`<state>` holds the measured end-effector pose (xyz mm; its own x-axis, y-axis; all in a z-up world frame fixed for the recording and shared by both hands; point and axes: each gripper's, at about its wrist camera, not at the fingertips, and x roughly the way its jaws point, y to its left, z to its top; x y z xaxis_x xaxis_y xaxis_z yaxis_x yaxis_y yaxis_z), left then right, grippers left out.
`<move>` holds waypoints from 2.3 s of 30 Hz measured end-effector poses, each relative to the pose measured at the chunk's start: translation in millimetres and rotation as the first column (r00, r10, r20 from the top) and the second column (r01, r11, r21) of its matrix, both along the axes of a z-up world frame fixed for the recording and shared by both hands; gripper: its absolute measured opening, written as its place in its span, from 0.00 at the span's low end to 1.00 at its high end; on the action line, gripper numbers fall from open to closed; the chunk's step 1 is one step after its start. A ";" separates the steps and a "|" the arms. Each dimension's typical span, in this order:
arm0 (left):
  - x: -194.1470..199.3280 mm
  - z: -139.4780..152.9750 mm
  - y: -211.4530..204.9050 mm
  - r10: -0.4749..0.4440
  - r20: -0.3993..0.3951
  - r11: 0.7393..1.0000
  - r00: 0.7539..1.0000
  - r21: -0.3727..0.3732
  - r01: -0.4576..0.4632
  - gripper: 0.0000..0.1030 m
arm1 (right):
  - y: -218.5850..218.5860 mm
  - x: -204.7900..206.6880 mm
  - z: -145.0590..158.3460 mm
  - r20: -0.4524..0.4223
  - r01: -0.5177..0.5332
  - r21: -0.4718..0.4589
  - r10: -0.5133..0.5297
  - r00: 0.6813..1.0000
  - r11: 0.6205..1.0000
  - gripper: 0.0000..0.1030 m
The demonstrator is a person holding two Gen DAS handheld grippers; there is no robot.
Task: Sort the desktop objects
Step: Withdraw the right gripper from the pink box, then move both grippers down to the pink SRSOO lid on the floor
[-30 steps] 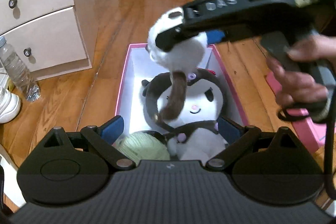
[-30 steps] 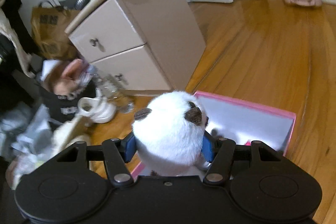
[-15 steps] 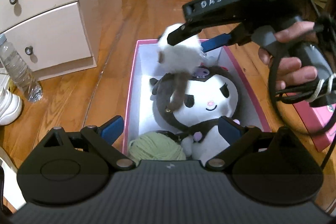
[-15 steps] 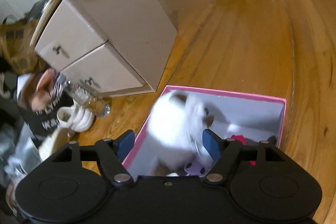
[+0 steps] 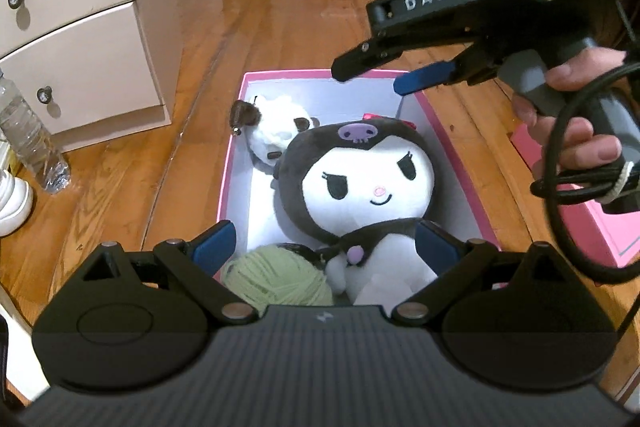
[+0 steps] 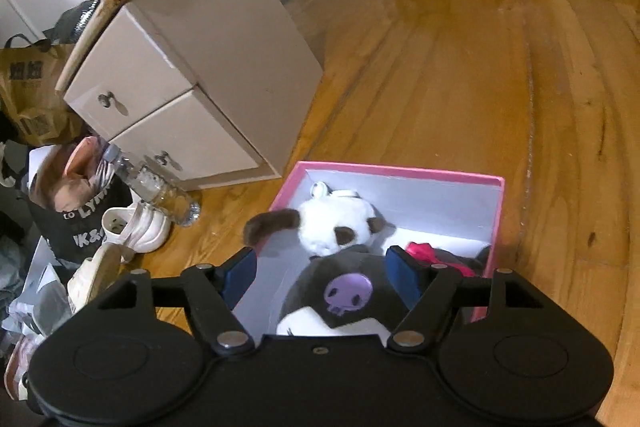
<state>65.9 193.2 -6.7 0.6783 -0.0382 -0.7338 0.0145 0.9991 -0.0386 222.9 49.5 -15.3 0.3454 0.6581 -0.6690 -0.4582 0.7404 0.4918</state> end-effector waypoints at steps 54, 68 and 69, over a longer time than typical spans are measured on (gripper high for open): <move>-17.6 12.4 -218.7 -0.012 -0.046 0.996 0.999 -0.092 0.008 0.91 | -247.8 -154.9 46.0 0.172 0.219 -0.375 -0.164 0.971 0.901 0.78; -12.2 -6.0 -262.2 -0.051 -0.098 0.997 0.994 -0.064 0.045 0.93 | -289.7 -149.0 31.3 0.142 0.243 -0.421 -0.201 0.969 0.874 0.78; -11.8 -6.6 -264.1 -0.057 -0.098 0.997 0.994 -0.063 0.051 0.92 | -292.6 -148.7 30.0 0.141 0.243 -0.420 -0.202 0.969 0.874 0.78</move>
